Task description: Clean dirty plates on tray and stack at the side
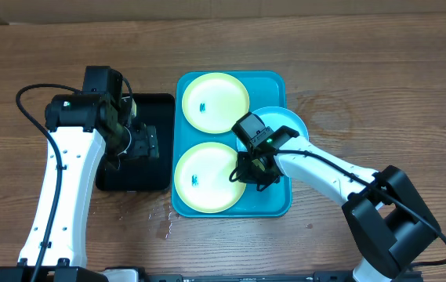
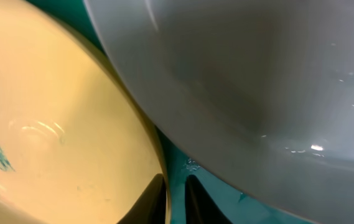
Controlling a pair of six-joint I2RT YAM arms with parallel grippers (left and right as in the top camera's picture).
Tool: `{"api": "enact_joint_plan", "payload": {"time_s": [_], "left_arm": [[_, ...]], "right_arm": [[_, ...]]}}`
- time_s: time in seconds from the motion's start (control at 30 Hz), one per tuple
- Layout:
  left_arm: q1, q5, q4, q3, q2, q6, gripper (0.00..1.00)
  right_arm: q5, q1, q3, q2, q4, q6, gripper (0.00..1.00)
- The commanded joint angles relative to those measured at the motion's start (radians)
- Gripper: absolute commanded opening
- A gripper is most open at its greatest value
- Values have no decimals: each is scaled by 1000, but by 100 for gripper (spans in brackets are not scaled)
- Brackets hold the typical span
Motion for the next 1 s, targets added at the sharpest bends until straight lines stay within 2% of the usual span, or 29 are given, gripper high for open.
{"api": "enact_joint_plan", "payload": {"time_s": [0.0, 0.23, 0.4, 0.43, 0.57, 0.6, 0.8, 0.97], "left_arm": [[-7, -10, 1, 7, 6, -8, 84], [-7, -16, 9, 7, 7, -8, 80], [-6, -113, 36, 6, 20, -52, 80], [-4, -119, 45, 6, 26, -50, 75], [22, -117, 105, 6, 54, -35, 45], [32, -117, 120, 6, 65, -28, 43], [83, -118, 175, 6, 174, 2, 54], [93, -117, 229, 6, 280, 32, 50]], "right_arm": [[-14, 7, -14, 8, 8, 7, 6], [-14, 7, -14, 8, 8, 7, 4], [-14, 7, -14, 8, 8, 7, 4], [-14, 7, -14, 8, 8, 7, 4], [-14, 7, -14, 8, 8, 7, 4], [-13, 7, -14, 8, 8, 7, 4], [-6, 7, -14, 8, 19, 6, 4], [-6, 7, -14, 8, 27, 6, 4]]}}
